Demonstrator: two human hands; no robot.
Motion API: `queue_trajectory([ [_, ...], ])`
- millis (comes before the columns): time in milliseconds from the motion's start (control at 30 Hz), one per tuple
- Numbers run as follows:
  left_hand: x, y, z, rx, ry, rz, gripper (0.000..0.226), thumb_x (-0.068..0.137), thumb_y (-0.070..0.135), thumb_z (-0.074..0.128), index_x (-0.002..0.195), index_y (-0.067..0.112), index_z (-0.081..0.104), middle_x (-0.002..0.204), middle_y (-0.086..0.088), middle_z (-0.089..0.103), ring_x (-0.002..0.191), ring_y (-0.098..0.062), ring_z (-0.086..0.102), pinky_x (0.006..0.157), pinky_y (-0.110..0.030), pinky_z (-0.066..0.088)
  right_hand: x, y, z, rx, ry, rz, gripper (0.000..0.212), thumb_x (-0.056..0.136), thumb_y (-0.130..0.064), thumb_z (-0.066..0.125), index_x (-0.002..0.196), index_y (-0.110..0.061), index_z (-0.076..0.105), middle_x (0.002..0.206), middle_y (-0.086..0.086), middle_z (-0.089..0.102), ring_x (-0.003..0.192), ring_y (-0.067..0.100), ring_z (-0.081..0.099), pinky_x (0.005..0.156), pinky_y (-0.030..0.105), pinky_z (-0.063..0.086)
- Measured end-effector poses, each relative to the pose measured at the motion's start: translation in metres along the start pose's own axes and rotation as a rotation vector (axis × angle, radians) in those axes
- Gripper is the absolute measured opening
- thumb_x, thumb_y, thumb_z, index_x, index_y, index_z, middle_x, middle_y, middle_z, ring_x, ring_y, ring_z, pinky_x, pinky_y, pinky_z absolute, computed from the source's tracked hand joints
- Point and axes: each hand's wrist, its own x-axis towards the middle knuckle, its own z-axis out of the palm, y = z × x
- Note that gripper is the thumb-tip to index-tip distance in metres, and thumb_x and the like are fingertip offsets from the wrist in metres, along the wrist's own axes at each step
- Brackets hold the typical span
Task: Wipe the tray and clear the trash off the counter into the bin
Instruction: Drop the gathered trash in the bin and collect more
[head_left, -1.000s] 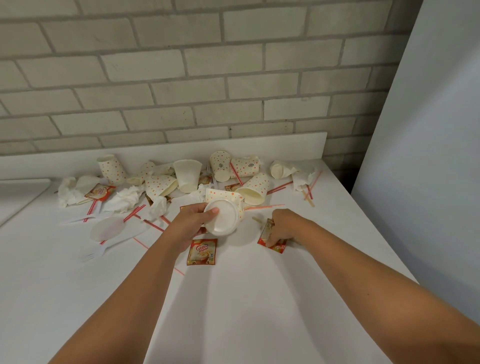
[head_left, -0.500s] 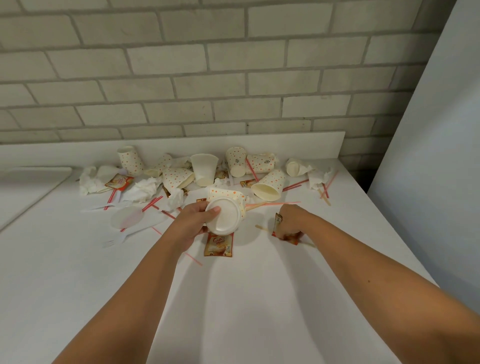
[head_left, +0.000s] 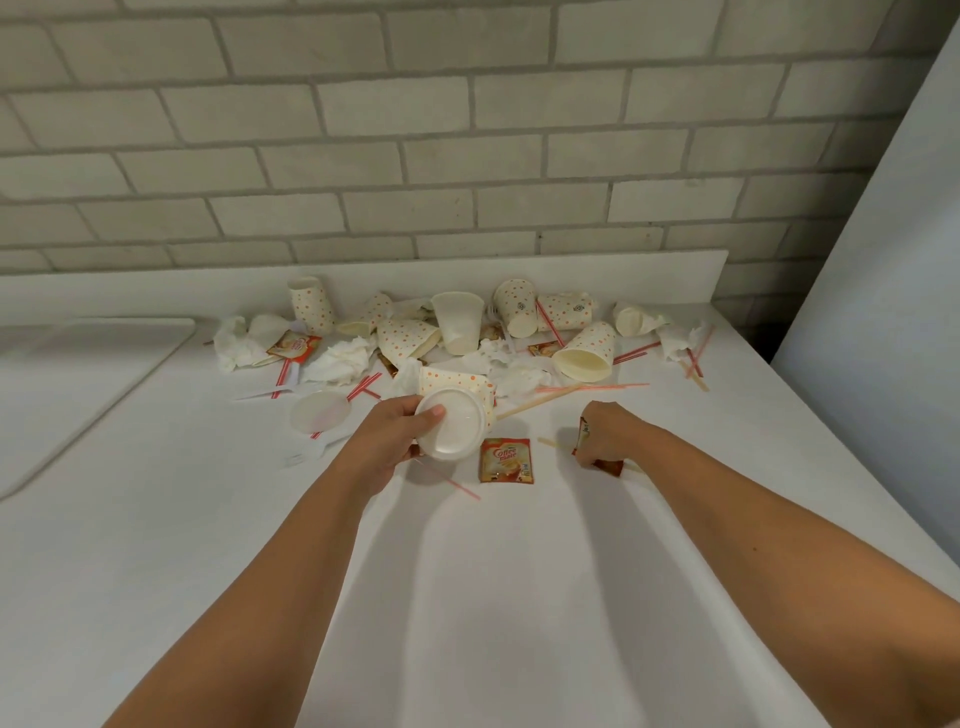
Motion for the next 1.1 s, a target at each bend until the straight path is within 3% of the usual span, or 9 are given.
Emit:
queue_trajectory([
  [100,-0.007,-0.001,-0.013,-0.003,0.003,0.005,0.014,0.092,0.014,0.054,0.104,0.012,0.061,0.101,0.0,0.064,0.097,-0.019,0.057,0.081,-0.03,0.049,-0.006,-0.003,0.002,-0.008,0.021,-0.025,0.022,0.076,-0.005,0.065,0.093,-0.006,0.051,0.082,0.005,0.053,0.075,0.02,0.053,0.049,0.02,0.036],
  [233,-0.017,-0.005,-0.038,-0.016,0.018,0.016,0.01,0.092,0.013,0.054,0.096,0.014,0.064,0.096,-0.001,0.065,0.094,-0.02,0.058,0.078,-0.03,0.049,-0.008,-0.02,0.005,0.275,0.033,-0.039,0.027,0.079,0.0,0.062,0.106,-0.001,0.06,0.071,0.006,0.059,0.057,0.015,0.055,0.05,0.021,0.044],
  [300,-0.023,-0.008,-0.05,-0.019,0.019,0.024,0.011,0.092,0.014,0.054,0.094,0.017,0.065,0.098,-0.002,0.066,0.095,-0.02,0.059,0.078,-0.03,0.049,-0.011,-0.035,0.005,0.421,0.025,-0.112,0.042,0.081,0.0,0.061,0.123,-0.005,0.056,0.099,0.014,0.064,0.077,0.021,0.062,0.064,0.025,0.049],
  [400,-0.035,-0.012,-0.068,-0.009,0.022,0.029,0.012,0.093,0.014,0.054,0.094,0.019,0.066,0.1,-0.003,0.067,0.096,-0.02,0.06,0.079,-0.03,0.049,-0.014,-0.057,0.013,0.262,-0.03,-0.216,0.064,0.082,-0.007,0.065,0.142,-0.011,0.041,0.14,0.012,0.044,0.12,0.024,0.051,0.088,0.025,0.044],
  [533,-0.055,-0.017,-0.093,0.003,0.074,0.023,0.014,0.092,0.015,0.056,0.101,0.015,0.065,0.105,-0.004,0.067,0.097,-0.021,0.06,0.076,-0.028,0.05,-0.012,-0.075,0.026,-0.041,-0.051,-0.166,0.027,0.079,-0.016,0.07,0.098,-0.011,0.051,0.094,0.006,0.057,0.083,0.019,0.055,0.06,0.021,0.043],
  [633,-0.07,-0.023,-0.112,0.003,0.105,0.017,0.017,0.092,0.015,0.056,0.107,0.012,0.064,0.106,-0.005,0.066,0.097,-0.021,0.06,0.074,-0.027,0.05,-0.012,-0.086,0.026,-0.134,0.007,-0.142,0.023,0.083,-0.018,0.066,0.079,-0.012,0.043,0.069,-0.001,0.047,0.061,0.011,0.046,0.048,0.017,0.033],
  [867,-0.102,-0.04,-0.149,-0.012,0.162,0.01,0.02,0.092,0.015,0.056,0.109,0.01,0.065,0.101,-0.004,0.067,0.092,-0.02,0.061,0.073,-0.026,0.05,-0.013,-0.104,0.036,-0.286,0.116,-0.141,0.027,0.086,-0.017,0.055,0.065,-0.014,0.039,0.077,0.001,0.038,0.081,0.022,0.046,0.065,0.028,0.041],
  [1033,-0.115,-0.05,-0.173,-0.021,0.208,-0.001,0.016,0.092,0.016,0.056,0.105,0.014,0.066,0.102,-0.004,0.067,0.094,-0.021,0.061,0.075,-0.027,0.05,-0.027,-0.131,0.033,-0.293,0.066,-0.155,0.004,0.087,-0.016,0.054,0.086,-0.014,0.051,0.073,-0.002,0.046,0.079,0.018,0.052,0.071,0.028,0.042],
  [1100,-0.119,-0.052,-0.178,-0.026,0.217,-0.007,0.018,0.092,0.016,0.056,0.107,0.013,0.065,0.101,-0.004,0.067,0.095,-0.021,0.061,0.075,-0.028,0.05,-0.037,-0.151,0.027,-0.287,0.07,-0.188,0.014,0.089,-0.018,0.055,0.101,-0.011,0.054,0.072,-0.001,0.047,0.07,0.015,0.05,0.06,0.023,0.041],
])
